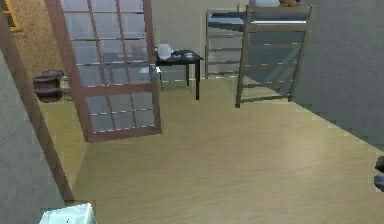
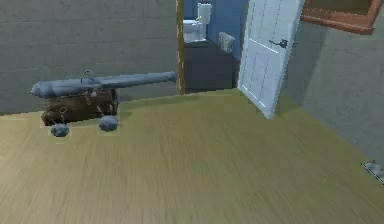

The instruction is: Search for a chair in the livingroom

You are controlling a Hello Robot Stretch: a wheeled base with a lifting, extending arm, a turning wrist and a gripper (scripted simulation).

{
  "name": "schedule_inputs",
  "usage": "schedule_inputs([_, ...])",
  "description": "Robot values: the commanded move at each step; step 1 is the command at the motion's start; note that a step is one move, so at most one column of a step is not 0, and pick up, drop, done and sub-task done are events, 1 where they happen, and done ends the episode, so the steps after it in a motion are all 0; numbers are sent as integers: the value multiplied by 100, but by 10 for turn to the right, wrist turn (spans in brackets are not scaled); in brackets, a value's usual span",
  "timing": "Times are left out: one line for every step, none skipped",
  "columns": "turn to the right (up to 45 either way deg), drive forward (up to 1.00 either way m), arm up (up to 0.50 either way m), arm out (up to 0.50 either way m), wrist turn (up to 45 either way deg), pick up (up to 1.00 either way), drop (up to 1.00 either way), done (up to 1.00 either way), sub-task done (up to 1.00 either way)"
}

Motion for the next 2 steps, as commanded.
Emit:
schedule_inputs([-30, 0, 0, 0, 0, 0, 0, 0, 0])
schedule_inputs([0, 55, 0, 0, 0, 0, 0, 0, 0])
